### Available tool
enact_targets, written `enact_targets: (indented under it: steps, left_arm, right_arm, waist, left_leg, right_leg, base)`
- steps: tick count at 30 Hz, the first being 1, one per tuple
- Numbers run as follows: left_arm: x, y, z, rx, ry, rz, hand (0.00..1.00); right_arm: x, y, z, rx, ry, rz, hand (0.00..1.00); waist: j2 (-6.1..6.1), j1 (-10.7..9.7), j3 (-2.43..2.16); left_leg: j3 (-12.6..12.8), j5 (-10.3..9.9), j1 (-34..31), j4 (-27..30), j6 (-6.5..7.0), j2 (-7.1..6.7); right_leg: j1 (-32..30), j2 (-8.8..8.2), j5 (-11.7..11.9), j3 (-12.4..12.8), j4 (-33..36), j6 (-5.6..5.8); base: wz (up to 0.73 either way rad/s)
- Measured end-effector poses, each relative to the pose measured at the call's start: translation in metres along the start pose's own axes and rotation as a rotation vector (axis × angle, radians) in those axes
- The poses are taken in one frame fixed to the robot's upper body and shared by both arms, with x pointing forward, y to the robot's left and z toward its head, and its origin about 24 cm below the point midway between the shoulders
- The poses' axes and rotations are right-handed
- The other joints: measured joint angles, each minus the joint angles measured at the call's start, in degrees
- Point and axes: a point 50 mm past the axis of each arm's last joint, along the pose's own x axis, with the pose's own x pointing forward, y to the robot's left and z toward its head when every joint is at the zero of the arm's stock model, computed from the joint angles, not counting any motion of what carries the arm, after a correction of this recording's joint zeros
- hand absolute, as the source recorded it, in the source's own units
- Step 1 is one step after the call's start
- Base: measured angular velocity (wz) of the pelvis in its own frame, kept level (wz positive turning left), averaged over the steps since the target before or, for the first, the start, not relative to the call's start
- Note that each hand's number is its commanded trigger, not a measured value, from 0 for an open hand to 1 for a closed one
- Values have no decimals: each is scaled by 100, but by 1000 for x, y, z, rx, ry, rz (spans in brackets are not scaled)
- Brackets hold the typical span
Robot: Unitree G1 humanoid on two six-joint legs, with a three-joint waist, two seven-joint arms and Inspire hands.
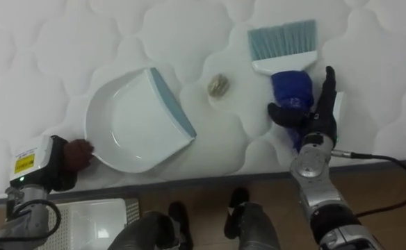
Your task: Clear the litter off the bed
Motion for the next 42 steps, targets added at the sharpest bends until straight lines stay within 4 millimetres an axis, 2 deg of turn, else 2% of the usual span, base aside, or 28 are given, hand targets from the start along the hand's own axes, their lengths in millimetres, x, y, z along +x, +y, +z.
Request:
enact_targets:
  steps: [6, 11, 12, 14, 15, 20, 27, 37, 42]
  left_arm:
    - [0, -1, 1, 2, 3, -2, 100]
    - [0, -3, 2, 5, 10, -16, 100]
    - [0, -3, 3, 7, 12, -26, 100]
    - [-1, -4, 2, 10, 14, -35, 100]
    - [-1, -4, 2, 10, 14, -39, 100]
    - [0, -5, 3, 17, 23, -44, 100]
    - [4, -2, 9, 12, 13, -45, 100]
    - [7, -1, 11, 14, 19, -68, 100]
    - [9, 0, 11, 15, 20, -69, 100]
  right_arm:
    - [2, -8, -8, -62, 11, 41, 0]
    - [1, -12, -18, -125, 42, 59, 0]
    - [1, -13, -20, -147, 43, 63, 5]
    - [0, -12, -22, -189, 42, 74, 95]
    - [-1, -13, -24, -218, 42, 77, 100]
    - [1, -23, -28, -297, 33, 43, 100]
    - [15, -45, -21, -389, 54, -26, 100]
    - [17, -48, -26, -422, 121, -50, 100]
    - [15, -47, -28, -422, 134, -47, 100]
  waist:
    - [47, -49, -12]
    - [109, -73, -51]
    - [112, -62, -52]
    - [112, -52, -52]
    - [113, -52, -51]
    - [114, -13, -50]
    - [112, 84, -49]
    - [88, 61, -38]
    - [36, 56, -35]
  left_leg:
    - [-59, 1, -47, 46, 3, -24]
    - [-176, 2, -25, 65, 2, -23]
    - [-188, 2, -22, 66, 2, -22]
    - [-207, 2, -28, 74, 2, -23]
    - [-230, 2, -23, 76, 2, -27]
    - [-247, 2, -12, 71, 2, -35]
    - [-282, 3, -37, 65, -6, -32]
    - [-273, -15, -44, 31, -36, -22]
    - [-277, -17, -47, 27, -38, -21]
  right_leg:
    - [13, -46, -7, -69, 27, 12]
    - [134, -65, -17, -215, -5, -1]
    - [149, -65, -19, -238, -11, -1]
    - [160, -69, -19, -283, -12, -2]
    - [181, -82, -24, -301, -15, -5]
    - [202, -88, -41, -301, -12, 3]
    - [206, -89, -78, -340, 2, -6]
    - [213, -91, -146, -382, -7, 3]
    - [210, -90, -146, -382, -12, 3]
  base:
    - [6]
    - [8]
    - [6]
    - [5]
    - [8]
    - [2]
    - [3]
    - [4]
    - [0]
